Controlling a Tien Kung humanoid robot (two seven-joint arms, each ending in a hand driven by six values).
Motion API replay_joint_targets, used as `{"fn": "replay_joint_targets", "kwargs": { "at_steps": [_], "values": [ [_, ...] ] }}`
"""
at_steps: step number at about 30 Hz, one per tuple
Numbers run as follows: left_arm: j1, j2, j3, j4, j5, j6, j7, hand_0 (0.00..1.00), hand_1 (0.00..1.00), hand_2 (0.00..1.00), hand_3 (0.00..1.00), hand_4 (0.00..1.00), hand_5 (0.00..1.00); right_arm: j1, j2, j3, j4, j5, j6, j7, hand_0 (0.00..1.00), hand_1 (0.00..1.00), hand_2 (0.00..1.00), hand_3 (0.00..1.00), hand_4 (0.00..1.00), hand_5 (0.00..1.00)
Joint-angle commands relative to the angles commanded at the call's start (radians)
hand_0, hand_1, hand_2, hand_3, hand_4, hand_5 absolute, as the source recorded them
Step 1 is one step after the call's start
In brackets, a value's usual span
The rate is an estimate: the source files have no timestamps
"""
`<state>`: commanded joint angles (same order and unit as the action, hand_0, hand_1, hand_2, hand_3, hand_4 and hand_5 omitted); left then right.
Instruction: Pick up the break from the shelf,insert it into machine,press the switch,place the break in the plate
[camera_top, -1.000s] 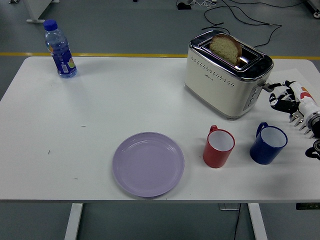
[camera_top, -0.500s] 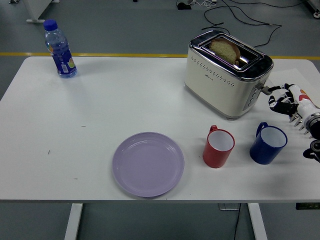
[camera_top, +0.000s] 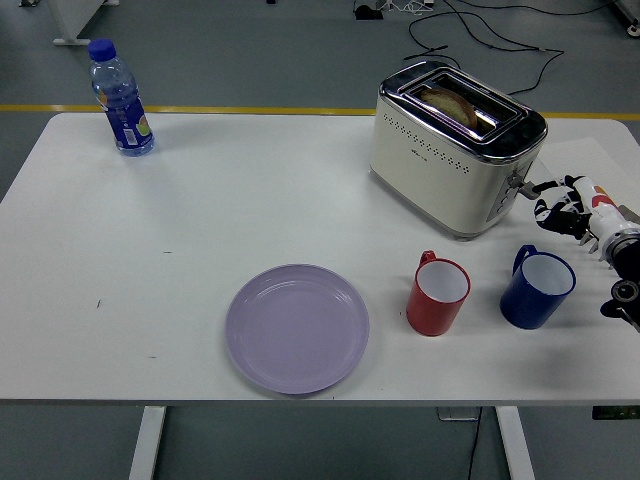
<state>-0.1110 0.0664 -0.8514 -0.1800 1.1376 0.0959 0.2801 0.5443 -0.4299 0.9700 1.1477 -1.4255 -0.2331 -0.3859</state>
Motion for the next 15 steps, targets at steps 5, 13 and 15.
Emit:
{"fn": "replay_joint_targets", "kwargs": {
  "at_steps": [5, 13, 15],
  "values": [
    [0.0, 0.0, -0.001, 0.0, -0.001, 0.0, 0.0, 0.654, 0.592, 0.599, 0.603, 0.329, 0.947, -0.001, 0.0, 0.004, -0.011, -0.006, 0.002, -0.003, 0.059, 0.151, 0.279, 0.72, 0.49, 0.209],
    [-0.001, 0.0, 0.004, 0.0, -0.005, 0.0, -0.001, 0.654, 0.592, 0.599, 0.603, 0.329, 0.947, -0.008, -0.006, 0.041, -0.016, -0.04, 0.0, -0.025, 0.06, 0.151, 0.28, 0.721, 0.492, 0.212],
    [-0.001, 0.0, 0.003, 0.0, -0.005, 0.0, 0.0, 0.654, 0.592, 0.599, 0.603, 0.329, 0.947, -0.011, -0.009, 0.058, -0.018, -0.056, -0.003, -0.035, 0.06, 0.151, 0.28, 0.721, 0.492, 0.212]
  ]
}}
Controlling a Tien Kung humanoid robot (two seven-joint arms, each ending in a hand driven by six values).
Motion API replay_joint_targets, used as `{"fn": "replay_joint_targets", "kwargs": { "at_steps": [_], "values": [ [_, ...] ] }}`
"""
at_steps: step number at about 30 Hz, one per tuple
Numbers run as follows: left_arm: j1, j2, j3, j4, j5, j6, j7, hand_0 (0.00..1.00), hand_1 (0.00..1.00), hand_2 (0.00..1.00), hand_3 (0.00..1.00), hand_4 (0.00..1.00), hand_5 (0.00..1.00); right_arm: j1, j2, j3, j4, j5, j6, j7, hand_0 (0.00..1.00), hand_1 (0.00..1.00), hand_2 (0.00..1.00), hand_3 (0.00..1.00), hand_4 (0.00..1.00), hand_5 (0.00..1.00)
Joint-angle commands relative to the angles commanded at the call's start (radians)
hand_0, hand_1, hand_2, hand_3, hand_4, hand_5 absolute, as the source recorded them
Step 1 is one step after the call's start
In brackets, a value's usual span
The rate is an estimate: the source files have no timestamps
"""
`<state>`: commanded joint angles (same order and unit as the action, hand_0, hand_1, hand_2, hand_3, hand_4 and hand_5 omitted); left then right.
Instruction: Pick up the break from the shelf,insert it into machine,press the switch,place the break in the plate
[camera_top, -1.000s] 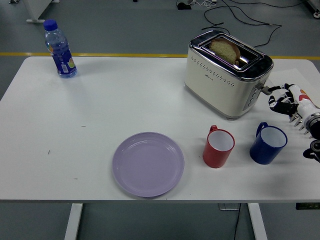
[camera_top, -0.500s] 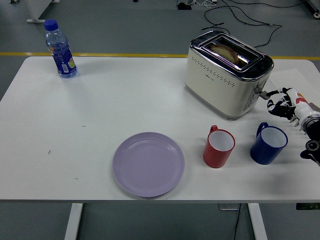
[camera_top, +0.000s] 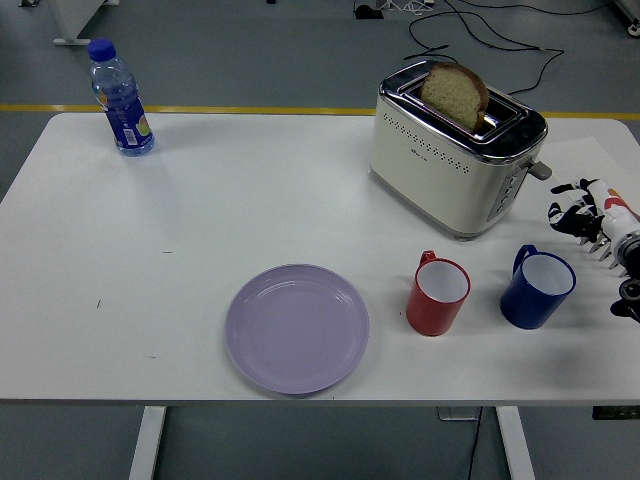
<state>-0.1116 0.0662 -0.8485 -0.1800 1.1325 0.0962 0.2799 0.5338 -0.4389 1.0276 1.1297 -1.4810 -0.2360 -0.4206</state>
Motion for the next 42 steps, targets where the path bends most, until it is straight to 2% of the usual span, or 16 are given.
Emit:
{"fn": "replay_joint_targets", "kwargs": {
  "at_steps": [8, 9, 14, 15, 20, 21, 29, 32, 33, 37, 38, 39, 42],
  "values": [
    [0.002, -0.001, -0.002, 0.0, 0.005, -0.002, 0.001, 0.654, 0.591, 0.599, 0.604, 0.329, 0.947, -0.014, -0.015, 0.071, 0.008, -0.063, -0.008, -0.033, 0.075, 0.156, 0.288, 0.751, 0.52, 0.232],
    [0.002, -0.001, -0.001, 0.0, 0.006, -0.002, 0.001, 0.654, 0.592, 0.599, 0.603, 0.329, 0.947, -0.016, -0.017, 0.078, 0.011, -0.068, -0.011, -0.029, 0.213, 0.244, 0.351, 0.852, 0.672, 0.404],
    [0.004, -0.001, 0.0, 0.0, 0.007, -0.003, 0.001, 0.654, 0.592, 0.599, 0.603, 0.329, 0.947, -0.019, -0.026, 0.111, 0.027, -0.08, -0.005, -0.007, 0.213, 0.244, 0.351, 0.852, 0.672, 0.404],
    [0.005, -0.001, 0.0, 0.0, 0.008, -0.003, 0.001, 0.654, 0.592, 0.599, 0.604, 0.329, 0.948, -0.019, -0.028, 0.117, 0.03, -0.076, -0.004, -0.002, 0.709, 0.692, 0.866, 0.988, 0.732, 0.464],
    [0.006, -0.001, 0.0, 0.0, 0.009, -0.003, 0.002, 0.654, 0.592, 0.599, 0.604, 0.329, 0.948, -0.012, -0.035, 0.137, 0.048, -0.049, -0.02, 0.034, 0.709, 0.692, 0.866, 0.988, 0.732, 0.464],
    [0.006, 0.0, -0.001, 0.0, 0.01, -0.003, 0.002, 0.655, 0.591, 0.597, 0.604, 0.329, 0.949, -0.008, -0.036, 0.139, 0.054, -0.046, -0.025, 0.041, 0.834, 0.803, 0.955, 0.996, 0.746, 0.469],
    [0.006, 0.001, 0.002, 0.0, 0.009, -0.003, 0.002, 0.655, 0.591, 0.599, 0.604, 0.328, 0.946, 0.05, -0.038, 0.118, 0.102, -0.018, -0.043, 0.068, 0.853, 0.828, 0.961, 0.987, 0.748, 0.458],
    [0.007, 0.002, 0.003, 0.0, 0.009, -0.004, 0.003, 0.655, 0.591, 0.599, 0.604, 0.328, 0.946, 0.098, -0.033, 0.091, 0.116, -0.019, -0.039, 0.078, 0.853, 0.828, 0.961, 0.987, 0.748, 0.458],
    [0.006, 0.002, 0.004, 0.0, 0.008, -0.004, 0.003, 0.655, 0.59, 0.596, 0.603, 0.327, 0.945, 0.118, -0.03, 0.077, 0.116, -0.023, -0.034, 0.081, 0.873, 0.837, 0.944, 0.945, 0.75, 0.427],
    [0.003, 0.004, 0.012, 0.0, -0.001, -0.003, 0.002, 0.655, 0.59, 0.596, 0.603, 0.327, 0.945, 0.234, -0.012, 0.001, 0.092, -0.043, 0.011, 0.074, 0.873, 0.837, 0.944, 0.945, 0.75, 0.427],
    [0.002, 0.004, 0.015, 0.0, -0.006, -0.002, 0.002, 0.655, 0.59, 0.596, 0.603, 0.327, 0.945, 0.268, -0.003, -0.025, 0.076, -0.051, 0.027, 0.069, 0.873, 0.837, 0.944, 0.945, 0.75, 0.427],
    [0.001, 0.004, 0.017, 0.0, -0.009, -0.002, 0.002, 0.655, 0.59, 0.597, 0.604, 0.328, 0.945, 0.296, 0.007, -0.045, 0.061, -0.059, 0.04, 0.066, 0.885, 0.842, 0.93, 0.922, 0.749, 0.384],
    [-0.002, 0.005, 0.025, 0.0, -0.017, -0.001, 0.001, 0.655, 0.59, 0.597, 0.604, 0.328, 0.945, 0.373, 0.032, -0.1, 0.018, -0.072, 0.079, 0.056, 0.885, 0.842, 0.93, 0.922, 0.749, 0.384]
  ]
}}
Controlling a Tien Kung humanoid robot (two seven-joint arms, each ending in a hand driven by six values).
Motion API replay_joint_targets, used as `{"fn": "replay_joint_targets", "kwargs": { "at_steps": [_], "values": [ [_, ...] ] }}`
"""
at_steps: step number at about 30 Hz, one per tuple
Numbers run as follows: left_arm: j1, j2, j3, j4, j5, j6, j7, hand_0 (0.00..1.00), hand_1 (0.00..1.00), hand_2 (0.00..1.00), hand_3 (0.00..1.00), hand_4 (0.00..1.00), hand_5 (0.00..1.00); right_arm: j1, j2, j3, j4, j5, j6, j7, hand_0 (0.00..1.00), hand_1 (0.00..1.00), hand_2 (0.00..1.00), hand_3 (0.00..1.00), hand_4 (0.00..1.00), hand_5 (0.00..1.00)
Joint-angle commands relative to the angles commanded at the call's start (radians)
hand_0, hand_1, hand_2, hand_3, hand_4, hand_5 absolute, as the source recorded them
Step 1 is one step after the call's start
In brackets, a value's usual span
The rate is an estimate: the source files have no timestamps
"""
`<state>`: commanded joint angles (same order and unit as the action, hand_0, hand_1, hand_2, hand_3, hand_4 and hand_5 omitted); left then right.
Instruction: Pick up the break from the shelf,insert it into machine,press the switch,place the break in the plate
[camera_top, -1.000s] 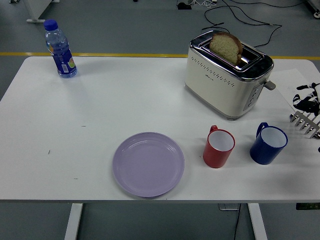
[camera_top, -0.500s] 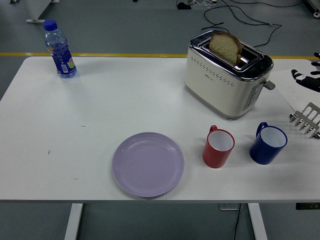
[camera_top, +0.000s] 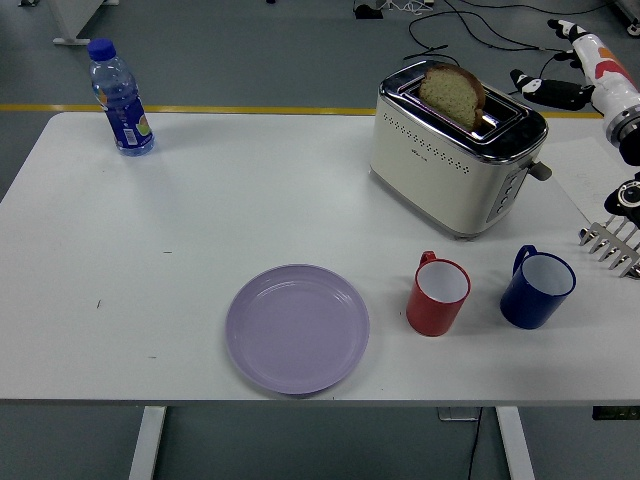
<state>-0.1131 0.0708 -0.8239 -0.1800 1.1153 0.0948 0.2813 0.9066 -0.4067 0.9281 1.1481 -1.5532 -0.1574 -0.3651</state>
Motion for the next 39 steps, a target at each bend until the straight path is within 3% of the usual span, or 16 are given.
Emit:
{"fn": "replay_joint_targets", "kwargs": {
  "at_steps": [5, 11, 21, 31, 33, 35, 38, 39],
  "values": [
    [-0.004, 0.002, 0.014, 0.0, -0.017, 0.002, -0.002, 0.655, 0.589, 0.595, 0.604, 0.328, 0.945, 0.079, 0.036, -0.05, -0.058, -0.014, 0.055, -0.021, 0.885, 0.832, 0.899, 0.91, 0.752, 0.353],
    [-0.008, 0.006, 0.049, 0.0, -0.057, 0.007, -0.007, 0.656, 0.588, 0.593, 0.604, 0.33, 0.946, 0.209, 0.13, -0.121, -0.196, -0.042, 0.132, -0.054, 0.874, 0.819, 0.868, 0.902, 0.749, 0.348],
    [-0.009, 0.008, 0.092, 0.0, -0.099, 0.014, -0.012, 0.657, 0.588, 0.591, 0.603, 0.332, 0.947, 0.341, 0.278, -0.179, -0.421, -0.048, 0.221, -0.071, 0.87, 0.798, 0.843, 0.895, 0.747, 0.342],
    [-0.014, 0.011, 0.116, 0.0, -0.108, 0.017, -0.018, 0.658, 0.588, 0.589, 0.603, 0.333, 0.947, 0.418, 0.382, -0.24, -0.585, -0.108, 0.24, -0.085, 0.866, 0.786, 0.83, 0.89, 0.749, 0.322],
    [-0.014, 0.011, 0.116, 0.0, -0.108, 0.017, -0.018, 0.658, 0.588, 0.589, 0.603, 0.333, 0.947, 0.421, 0.385, -0.242, -0.591, -0.114, 0.24, -0.086, 0.866, 0.786, 0.83, 0.89, 0.749, 0.322],
    [-0.016, 0.011, 0.118, 0.0, -0.109, 0.02, -0.019, 0.658, 0.589, 0.59, 0.605, 0.333, 0.945, 0.439, 0.407, -0.246, -0.64, -0.151, 0.237, -0.083, 0.866, 0.776, 0.816, 0.884, 0.752, 0.307],
    [-0.018, 0.011, 0.116, 0.0, -0.108, 0.021, -0.018, 0.658, 0.589, 0.59, 0.605, 0.333, 0.945, 0.453, 0.407, -0.263, -0.686, -0.157, 0.239, -0.081, 0.866, 0.776, 0.816, 0.884, 0.752, 0.307],
    [-0.018, 0.011, 0.116, 0.0, -0.107, 0.021, -0.018, 0.658, 0.588, 0.59, 0.603, 0.334, 0.944, 0.454, 0.407, -0.266, -0.692, -0.156, 0.239, -0.081, 0.803, 0.732, 0.76, 0.846, 0.749, 0.304]
  ]
}}
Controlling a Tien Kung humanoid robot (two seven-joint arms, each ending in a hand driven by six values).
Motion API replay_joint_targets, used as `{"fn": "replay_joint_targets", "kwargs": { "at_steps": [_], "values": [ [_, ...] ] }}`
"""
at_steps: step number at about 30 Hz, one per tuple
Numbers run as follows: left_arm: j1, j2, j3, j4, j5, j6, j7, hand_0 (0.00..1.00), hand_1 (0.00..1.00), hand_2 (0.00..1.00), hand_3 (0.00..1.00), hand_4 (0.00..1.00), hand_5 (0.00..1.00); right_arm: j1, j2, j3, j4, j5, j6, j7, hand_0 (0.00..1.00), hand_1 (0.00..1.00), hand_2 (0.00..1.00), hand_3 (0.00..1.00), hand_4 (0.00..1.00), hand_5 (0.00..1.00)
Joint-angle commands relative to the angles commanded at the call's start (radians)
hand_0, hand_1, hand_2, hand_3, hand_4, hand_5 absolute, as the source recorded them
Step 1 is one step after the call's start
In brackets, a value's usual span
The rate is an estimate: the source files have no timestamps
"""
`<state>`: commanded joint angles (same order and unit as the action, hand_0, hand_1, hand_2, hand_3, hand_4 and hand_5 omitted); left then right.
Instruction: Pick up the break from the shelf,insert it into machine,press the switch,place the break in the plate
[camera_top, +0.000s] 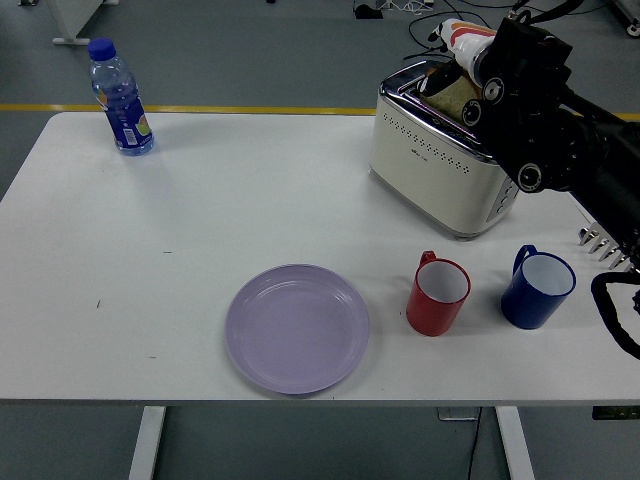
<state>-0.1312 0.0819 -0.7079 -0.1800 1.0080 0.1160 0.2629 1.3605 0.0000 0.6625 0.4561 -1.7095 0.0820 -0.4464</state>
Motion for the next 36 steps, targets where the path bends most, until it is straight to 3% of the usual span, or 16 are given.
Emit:
{"fn": "replay_joint_targets", "kwargs": {
  "at_steps": [5, 12, 13, 18, 19, 24, 25, 30, 31, 36],
  "values": [
    [-0.003, -0.003, -0.003, 0.0, 0.004, 0.001, 0.002, 0.658, 0.588, 0.59, 0.603, 0.334, 0.944, 0.011, 0.0, -0.018, -0.087, -0.015, -0.008, 0.003, 0.803, 0.732, 0.76, 0.846, 0.749, 0.304],
    [-0.004, -0.005, 0.0, 0.0, -0.004, 0.004, 0.001, 0.659, 0.589, 0.59, 0.603, 0.333, 0.943, 0.009, 0.0, -0.033, -0.138, 0.007, -0.022, 0.009, 0.769, 0.7, 0.722, 0.827, 0.748, 0.303],
    [-0.004, -0.005, 0.001, 0.0, -0.004, 0.005, 0.001, 0.659, 0.589, 0.59, 0.602, 0.333, 0.941, 0.009, 0.0, -0.032, -0.138, 0.011, -0.024, 0.009, 0.714, 0.662, 0.675, 0.81, 0.747, 0.301],
    [-0.005, -0.005, 0.0, 0.0, -0.001, 0.005, 0.0, 0.659, 0.589, 0.59, 0.602, 0.333, 0.941, 0.009, 0.0, -0.027, -0.131, 0.039, -0.032, 0.012, 0.714, 0.662, 0.675, 0.81, 0.747, 0.301],
    [-0.005, -0.005, -0.001, 0.0, 0.0, 0.005, 0.0, 0.659, 0.59, 0.589, 0.599, 0.331, 0.939, 0.009, 0.0, -0.027, -0.126, 0.049, -0.033, 0.012, 0.673, 0.642, 0.659, 0.799, 0.742, 0.298],
    [-0.004, -0.006, -0.009, 0.0, 0.01, 0.003, 0.002, 0.659, 0.59, 0.589, 0.599, 0.331, 0.939, 0.01, 0.0, -0.029, -0.111, 0.08, -0.034, 0.014, 0.673, 0.642, 0.659, 0.799, 0.742, 0.298],
    [-0.004, -0.006, -0.013, 0.0, 0.018, 0.002, 0.003, 0.659, 0.591, 0.589, 0.599, 0.332, 0.938, 0.009, 0.0, -0.03, -0.112, 0.088, -0.033, 0.013, 0.61, 0.603, 0.62, 0.756, 0.74, 0.295],
    [-0.002, -0.007, -0.024, 0.0, 0.031, 0.0, 0.006, 0.659, 0.591, 0.589, 0.599, 0.332, 0.938, 0.002, 0.0, -0.043, -0.114, 0.104, -0.033, 0.014, 0.61, 0.603, 0.62, 0.756, 0.74, 0.295],
    [-0.001, -0.007, -0.025, 0.0, 0.033, 0.0, 0.006, 0.659, 0.591, 0.588, 0.601, 0.332, 0.937, 0.001, 0.0, -0.045, -0.115, 0.105, -0.033, 0.015, 0.477, 0.517, 0.54, 0.693, 0.724, 0.279],
    [0.0, -0.008, -0.029, 0.0, 0.037, 0.0, 0.006, 0.659, 0.591, 0.588, 0.601, 0.332, 0.937, -0.002, 0.0, -0.056, -0.119, 0.113, -0.039, 0.021, 0.477, 0.517, 0.54, 0.693, 0.724, 0.279]
  ]
}}
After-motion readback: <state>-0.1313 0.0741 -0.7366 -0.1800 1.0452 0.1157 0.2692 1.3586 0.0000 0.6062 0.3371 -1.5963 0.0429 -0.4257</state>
